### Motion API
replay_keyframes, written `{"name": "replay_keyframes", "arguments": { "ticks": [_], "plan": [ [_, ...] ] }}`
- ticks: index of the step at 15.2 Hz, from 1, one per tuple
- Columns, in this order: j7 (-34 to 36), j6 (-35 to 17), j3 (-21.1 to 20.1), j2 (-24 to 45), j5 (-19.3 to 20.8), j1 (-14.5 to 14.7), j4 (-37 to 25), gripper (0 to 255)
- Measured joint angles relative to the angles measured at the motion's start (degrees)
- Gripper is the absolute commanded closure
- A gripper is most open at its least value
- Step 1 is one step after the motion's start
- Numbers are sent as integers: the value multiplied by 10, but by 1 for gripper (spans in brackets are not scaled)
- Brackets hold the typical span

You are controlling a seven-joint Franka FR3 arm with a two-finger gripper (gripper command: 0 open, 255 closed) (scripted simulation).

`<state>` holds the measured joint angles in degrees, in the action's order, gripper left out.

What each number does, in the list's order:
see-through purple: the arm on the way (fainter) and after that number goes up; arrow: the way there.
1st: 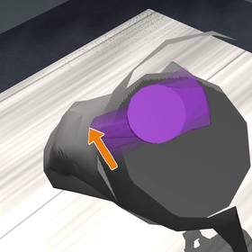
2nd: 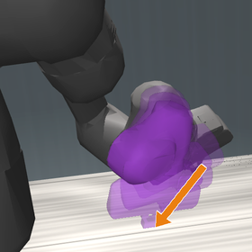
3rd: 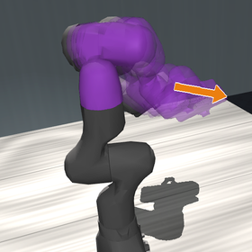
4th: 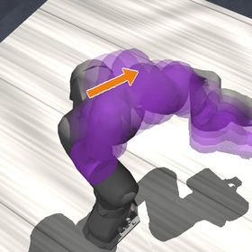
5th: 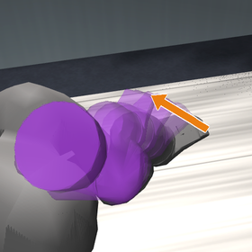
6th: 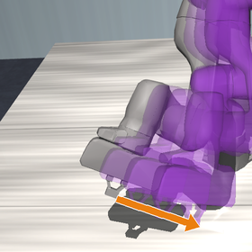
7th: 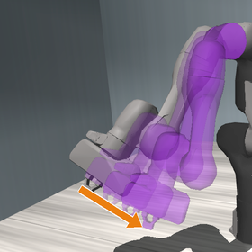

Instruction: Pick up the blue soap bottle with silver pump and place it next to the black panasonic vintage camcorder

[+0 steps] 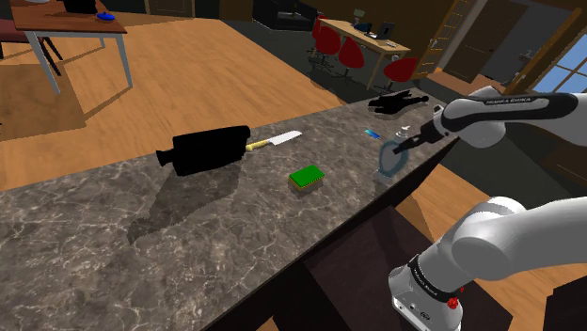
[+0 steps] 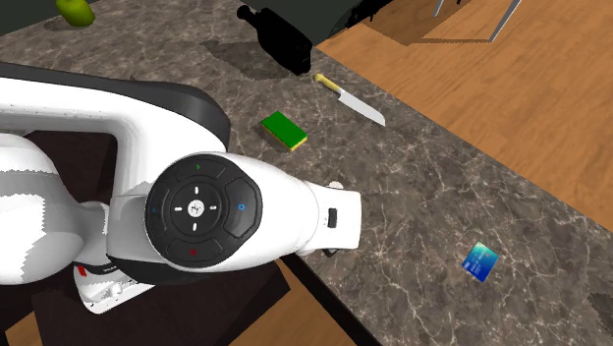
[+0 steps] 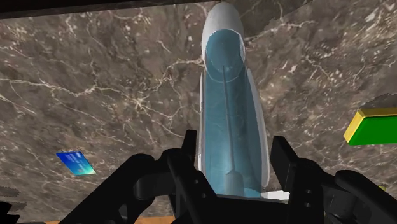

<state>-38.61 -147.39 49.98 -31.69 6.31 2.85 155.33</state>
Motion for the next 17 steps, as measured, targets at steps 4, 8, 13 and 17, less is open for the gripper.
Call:
{"name": "replay_keyframes", "arguments": {
  "ticks": [4, 8, 13, 17],
  "plan": [
    [17, 35, -26, -22, 8, -18, -12, 255],
    [32, 71, -48, -40, 12, -29, -29, 255],
    [46, 115, -71, -60, 15, -40, -53, 255],
    [57, 149, -89, -73, 14, -45, -73, 255]
  ]
}}
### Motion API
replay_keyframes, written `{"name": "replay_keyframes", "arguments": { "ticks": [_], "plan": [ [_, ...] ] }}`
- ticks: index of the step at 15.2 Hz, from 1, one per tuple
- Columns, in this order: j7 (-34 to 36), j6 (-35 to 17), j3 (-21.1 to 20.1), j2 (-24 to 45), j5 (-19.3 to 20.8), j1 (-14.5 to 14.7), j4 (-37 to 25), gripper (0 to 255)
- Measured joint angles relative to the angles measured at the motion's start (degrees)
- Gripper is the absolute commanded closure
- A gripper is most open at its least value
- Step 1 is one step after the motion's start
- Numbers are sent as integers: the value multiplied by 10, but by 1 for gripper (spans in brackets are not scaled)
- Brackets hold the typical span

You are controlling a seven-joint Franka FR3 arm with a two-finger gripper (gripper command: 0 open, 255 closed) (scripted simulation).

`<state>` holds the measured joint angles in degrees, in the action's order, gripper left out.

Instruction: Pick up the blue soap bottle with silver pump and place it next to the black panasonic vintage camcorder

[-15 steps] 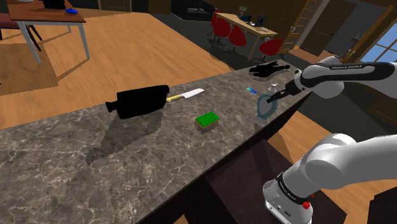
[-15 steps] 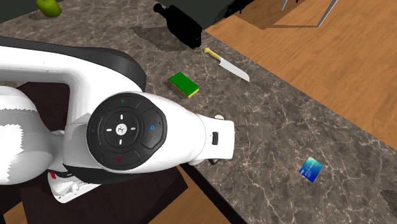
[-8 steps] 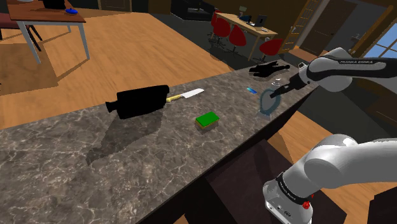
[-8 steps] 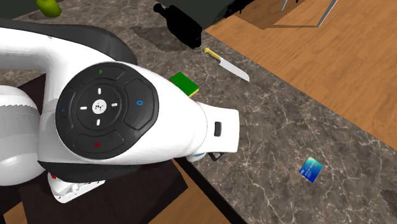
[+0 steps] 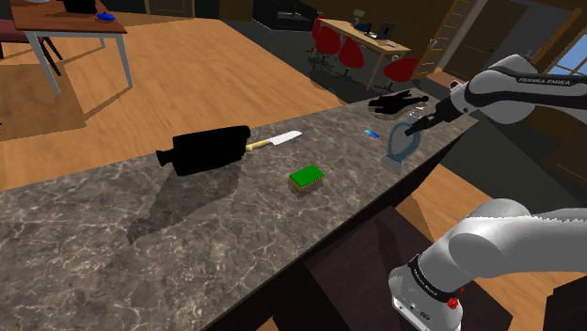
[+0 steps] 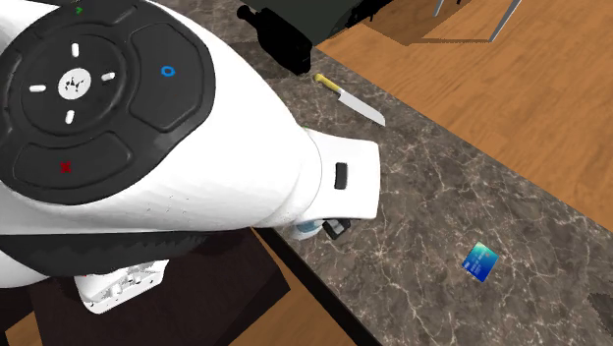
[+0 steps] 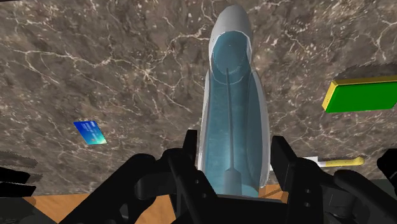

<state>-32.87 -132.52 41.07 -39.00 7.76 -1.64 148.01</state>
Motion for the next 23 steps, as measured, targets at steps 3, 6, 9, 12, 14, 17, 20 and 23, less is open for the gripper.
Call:
{"name": "replay_keyframes", "arguments": {
  "ticks": [3, 6, 9, 12, 14, 17, 20, 23],
  "plan": [
    [6, 22, -9, -6, -1, -1, -16, 255],
    [14, 46, -21, -14, -2, -4, -32, 255],
    [18, 72, -29, -20, -4, -5, -52, 255],
    [23, 95, -37, -21, -7, -2, -74, 255],
    [26, 110, -42, -23, -9, -2, -88, 255],
    [31, 132, -50, -26, -11, -2, -106, 255],
    [36, 152, -56, -24, -15, 1, -128, 255],
    [41, 174, -64, -24, -18, 3, -151, 255]
  ]
}}
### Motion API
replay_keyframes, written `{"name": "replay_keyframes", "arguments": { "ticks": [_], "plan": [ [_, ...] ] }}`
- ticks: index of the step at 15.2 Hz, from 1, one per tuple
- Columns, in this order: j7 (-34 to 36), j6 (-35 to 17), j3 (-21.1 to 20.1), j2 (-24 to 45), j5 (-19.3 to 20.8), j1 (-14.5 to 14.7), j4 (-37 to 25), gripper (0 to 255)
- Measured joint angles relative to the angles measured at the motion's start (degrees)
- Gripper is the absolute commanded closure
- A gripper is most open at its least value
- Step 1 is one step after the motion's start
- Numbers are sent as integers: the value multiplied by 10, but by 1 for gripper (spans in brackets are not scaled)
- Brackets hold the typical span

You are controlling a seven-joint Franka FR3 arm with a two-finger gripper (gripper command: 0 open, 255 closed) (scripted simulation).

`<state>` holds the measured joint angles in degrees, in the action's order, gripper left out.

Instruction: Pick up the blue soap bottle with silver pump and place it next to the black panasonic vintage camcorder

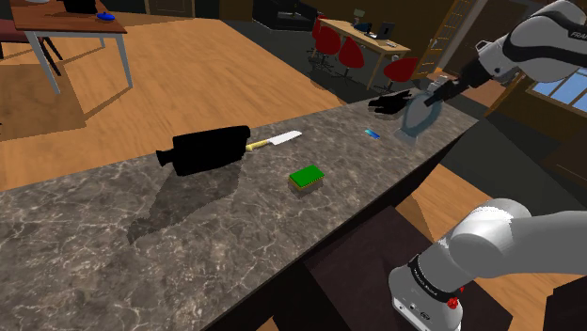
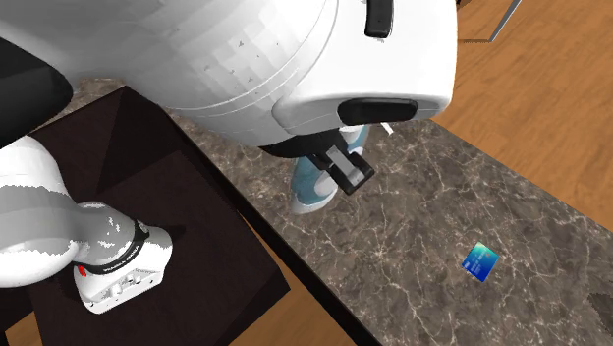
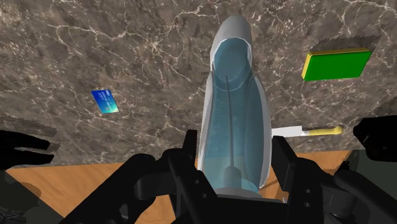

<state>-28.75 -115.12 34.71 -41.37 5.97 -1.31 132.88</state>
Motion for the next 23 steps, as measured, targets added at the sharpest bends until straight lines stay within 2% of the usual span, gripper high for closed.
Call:
{"name": "replay_keyframes", "arguments": {
  "ticks": [16, 23],
  "plan": [
    [14, 109, -18, 26, -18, 18, -136, 255],
    [93, 84, -96, 17, -33, 25, -100, 255]
  ]
}}
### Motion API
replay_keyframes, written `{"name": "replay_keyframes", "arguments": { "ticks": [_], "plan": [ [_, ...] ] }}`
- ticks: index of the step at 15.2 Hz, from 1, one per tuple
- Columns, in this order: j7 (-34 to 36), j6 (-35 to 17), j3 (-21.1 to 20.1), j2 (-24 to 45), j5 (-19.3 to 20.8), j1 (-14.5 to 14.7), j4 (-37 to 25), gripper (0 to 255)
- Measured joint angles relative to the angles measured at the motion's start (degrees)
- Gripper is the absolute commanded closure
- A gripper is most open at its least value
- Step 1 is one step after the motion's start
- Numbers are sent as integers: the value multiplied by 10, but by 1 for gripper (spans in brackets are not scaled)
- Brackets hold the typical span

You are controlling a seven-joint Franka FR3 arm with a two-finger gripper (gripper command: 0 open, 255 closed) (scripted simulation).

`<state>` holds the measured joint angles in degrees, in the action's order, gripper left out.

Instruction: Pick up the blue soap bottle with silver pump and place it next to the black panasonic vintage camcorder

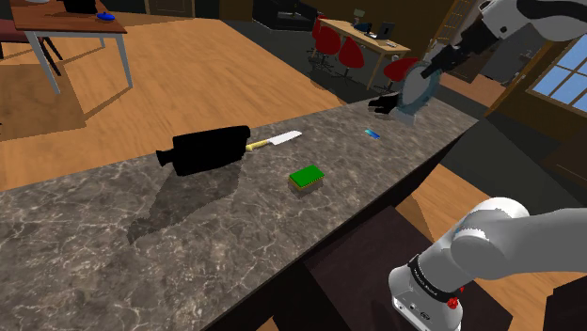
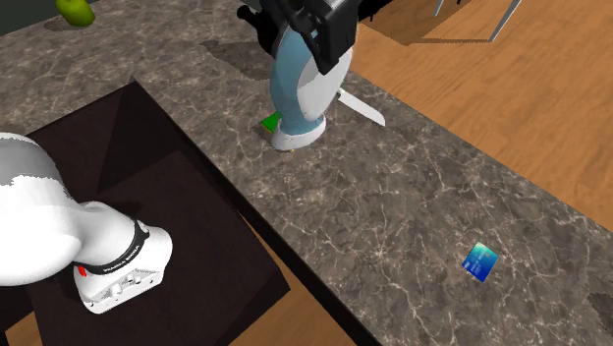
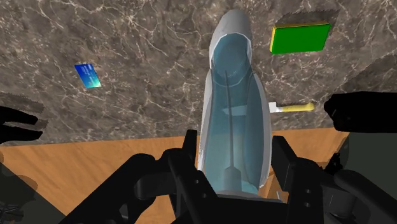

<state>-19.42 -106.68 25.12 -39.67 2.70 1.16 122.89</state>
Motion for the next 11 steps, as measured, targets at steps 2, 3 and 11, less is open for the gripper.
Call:
{"name": "replay_keyframes", "arguments": {
  "ticks": [2, 3, 11],
  "plan": [
    [28, -8, -27, -3, -5, 3, 11, 255],
    [41, -11, -38, 2, -9, 7, 8, 255],
    [145, -50, -132, 33, -32, 32, 15, 255]
  ]
}}
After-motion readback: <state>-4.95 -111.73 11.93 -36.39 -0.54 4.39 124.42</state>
